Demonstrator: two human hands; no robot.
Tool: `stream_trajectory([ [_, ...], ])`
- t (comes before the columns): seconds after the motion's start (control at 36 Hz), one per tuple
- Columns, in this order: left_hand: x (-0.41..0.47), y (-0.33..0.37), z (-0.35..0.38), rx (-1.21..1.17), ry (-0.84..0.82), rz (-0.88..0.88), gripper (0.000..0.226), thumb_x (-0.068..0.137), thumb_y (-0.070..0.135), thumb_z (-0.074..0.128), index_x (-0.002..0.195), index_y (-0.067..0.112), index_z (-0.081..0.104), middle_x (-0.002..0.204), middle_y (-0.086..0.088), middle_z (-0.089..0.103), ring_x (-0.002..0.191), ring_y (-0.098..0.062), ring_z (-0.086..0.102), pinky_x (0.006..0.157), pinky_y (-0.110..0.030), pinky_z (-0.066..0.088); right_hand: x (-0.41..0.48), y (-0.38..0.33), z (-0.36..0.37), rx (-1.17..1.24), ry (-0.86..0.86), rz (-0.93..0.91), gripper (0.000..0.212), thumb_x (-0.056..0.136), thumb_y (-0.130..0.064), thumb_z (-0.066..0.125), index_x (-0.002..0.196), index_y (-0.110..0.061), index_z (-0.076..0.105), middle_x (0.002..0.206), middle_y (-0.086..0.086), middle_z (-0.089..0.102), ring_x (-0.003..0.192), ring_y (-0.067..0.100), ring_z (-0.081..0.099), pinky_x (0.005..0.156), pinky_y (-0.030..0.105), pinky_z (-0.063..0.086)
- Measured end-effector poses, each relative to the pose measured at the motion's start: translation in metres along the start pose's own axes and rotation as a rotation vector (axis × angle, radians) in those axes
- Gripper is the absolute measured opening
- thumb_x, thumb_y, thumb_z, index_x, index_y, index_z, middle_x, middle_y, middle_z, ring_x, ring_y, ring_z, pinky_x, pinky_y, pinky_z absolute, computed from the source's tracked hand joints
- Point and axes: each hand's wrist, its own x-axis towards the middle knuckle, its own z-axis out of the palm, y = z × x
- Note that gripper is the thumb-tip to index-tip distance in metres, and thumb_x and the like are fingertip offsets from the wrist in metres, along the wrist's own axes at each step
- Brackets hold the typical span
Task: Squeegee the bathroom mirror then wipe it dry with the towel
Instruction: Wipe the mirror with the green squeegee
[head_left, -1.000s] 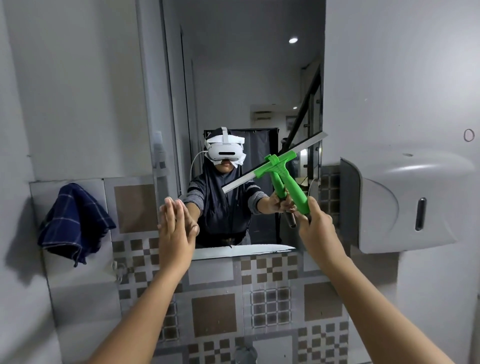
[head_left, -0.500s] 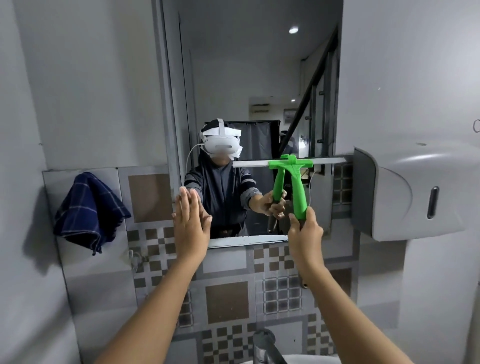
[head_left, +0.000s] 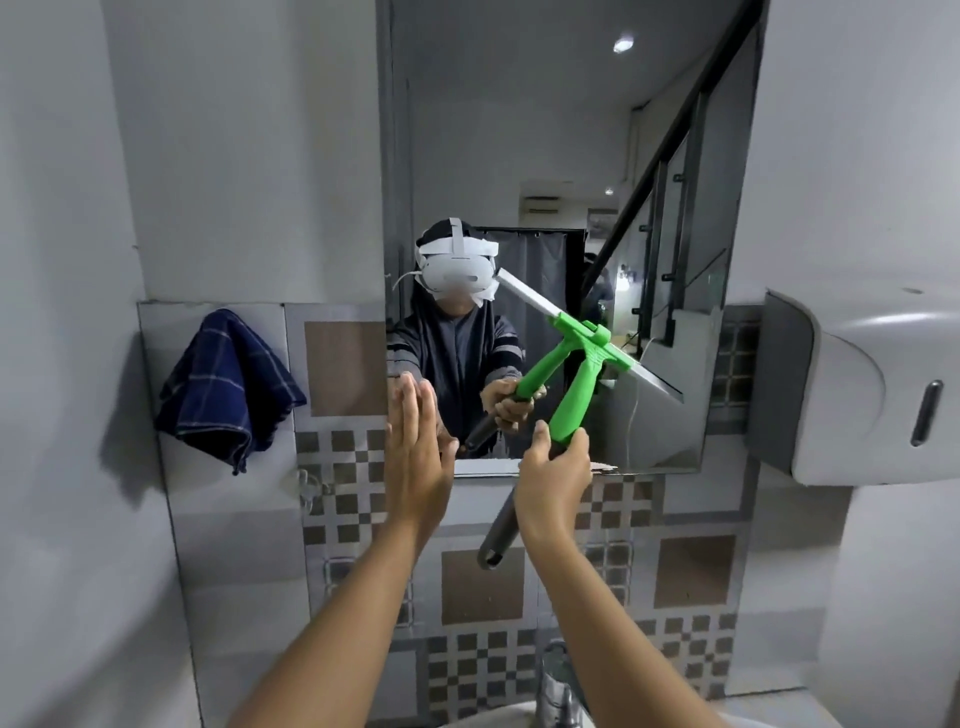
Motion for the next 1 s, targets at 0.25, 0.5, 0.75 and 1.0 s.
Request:
stream_trajectory([
  [0.25, -0.017, -0.009, 0.003, 0.022, 0.018, 0.032, 0.079, 0.089, 0.007, 0.052, 0.147, 0.009, -0.001, 0.156, -0.009, -0.008, 0.144, -0.020, -0.007, 0.116, -0.046, 0.016, -0.022, 0.014, 0.007, -0.091, -0.164, -0.089, 0.013, 0.096, -0.020, 0.047, 0.092, -0.008, 0.045, 0.062, -0.002, 0.045, 0.047, 0.007, 0.037, 0.039, 0.015, 0.036],
  [0.5, -0.030, -0.011, 0.015, 0.048, 0.062, -0.069, 0.079, 0.090, 0.013, 0.057, 0.147, 0.012, 0.002, 0.156, -0.006, -0.005, 0.144, -0.020, -0.003, 0.115, -0.039, 0.022, -0.021, 0.027, -0.001, -0.212, -0.290, -0.212, 0.015, 0.096, -0.022, 0.046, 0.094, -0.008, 0.043, 0.060, -0.001, 0.044, 0.044, 0.007, 0.035, 0.038, 0.019, 0.032],
  [0.75, -0.043, -0.001, 0.031, -0.010, 0.123, -0.210, 0.079, 0.093, 0.020, 0.053, 0.145, 0.014, -0.007, 0.155, -0.003, -0.009, 0.143, -0.016, -0.009, 0.115, -0.024, -0.001, -0.009, 0.044, -0.016, -0.450, -0.396, -0.388, 0.024, 0.096, -0.033, 0.043, 0.108, -0.013, 0.041, 0.066, 0.005, 0.056, 0.050, 0.018, 0.046, 0.042, 0.028, 0.031],
  [1.0, -0.048, 0.004, 0.042, -0.068, 0.214, -0.269, 0.077, 0.095, 0.020, 0.050, 0.144, 0.018, -0.008, 0.154, 0.004, -0.013, 0.142, -0.011, -0.010, 0.117, -0.034, 0.010, 0.018, 0.042, -0.037, -0.708, -0.485, -0.624, 0.038, 0.096, -0.026, 0.045, 0.128, -0.007, 0.037, 0.088, 0.007, 0.063, 0.062, 0.022, 0.051, 0.046, 0.029, 0.034],
])
